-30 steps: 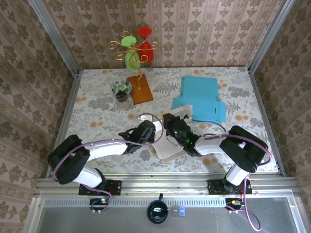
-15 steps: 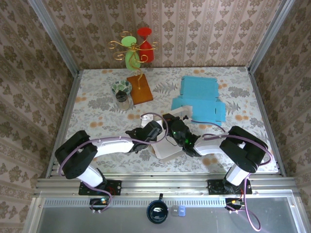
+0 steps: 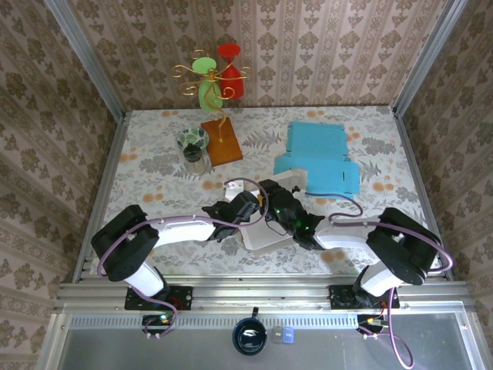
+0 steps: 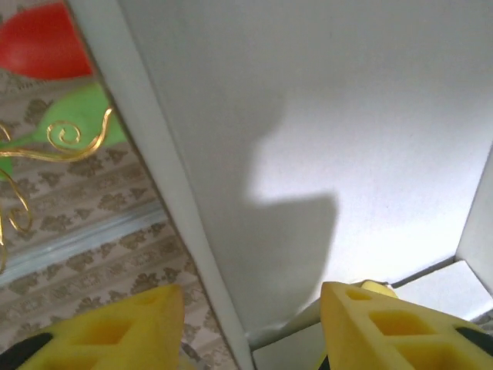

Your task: Fold the paper box

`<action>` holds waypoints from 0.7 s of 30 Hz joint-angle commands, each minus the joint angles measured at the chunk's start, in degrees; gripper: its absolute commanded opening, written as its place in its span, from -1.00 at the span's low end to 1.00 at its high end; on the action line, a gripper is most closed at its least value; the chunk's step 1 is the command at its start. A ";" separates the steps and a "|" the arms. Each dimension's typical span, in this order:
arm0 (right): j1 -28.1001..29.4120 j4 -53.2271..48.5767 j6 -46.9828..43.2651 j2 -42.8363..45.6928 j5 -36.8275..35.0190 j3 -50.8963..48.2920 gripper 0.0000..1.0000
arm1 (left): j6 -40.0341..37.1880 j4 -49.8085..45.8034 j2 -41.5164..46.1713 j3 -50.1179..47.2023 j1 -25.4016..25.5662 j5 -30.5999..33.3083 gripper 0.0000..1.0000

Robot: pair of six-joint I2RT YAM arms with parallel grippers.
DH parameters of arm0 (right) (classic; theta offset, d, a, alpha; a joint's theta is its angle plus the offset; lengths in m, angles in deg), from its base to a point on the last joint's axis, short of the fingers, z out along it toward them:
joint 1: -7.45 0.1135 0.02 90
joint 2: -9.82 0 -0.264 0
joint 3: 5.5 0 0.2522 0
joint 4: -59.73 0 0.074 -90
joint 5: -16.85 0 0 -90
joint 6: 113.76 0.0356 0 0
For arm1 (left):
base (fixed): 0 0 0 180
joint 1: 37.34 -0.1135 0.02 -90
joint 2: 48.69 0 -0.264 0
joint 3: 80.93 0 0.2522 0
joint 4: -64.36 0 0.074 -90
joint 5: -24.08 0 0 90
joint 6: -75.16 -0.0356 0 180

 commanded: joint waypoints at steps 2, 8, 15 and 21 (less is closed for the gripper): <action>-3.78 -19.58 -6.77 10.01 3.30 3.34 0.45 | -4.19 -2.58 1.12 2.20 -1.14 -0.38 -1.00; -11.58 -36.32 -20.01 21.95 9.04 8.63 0.69 | -10.62 -3.31 6.01 1.94 -7.07 -9.18 -1.00; -26.90 -50.96 -45.19 28.51 23.53 17.23 0.66 | -19.41 -5.62 9.68 4.34 -17.13 -27.37 -1.00; -38.73 -56.97 -65.54 26.28 39.07 23.18 0.43 | -22.78 -7.46 9.27 7.97 -27.36 -50.26 -1.00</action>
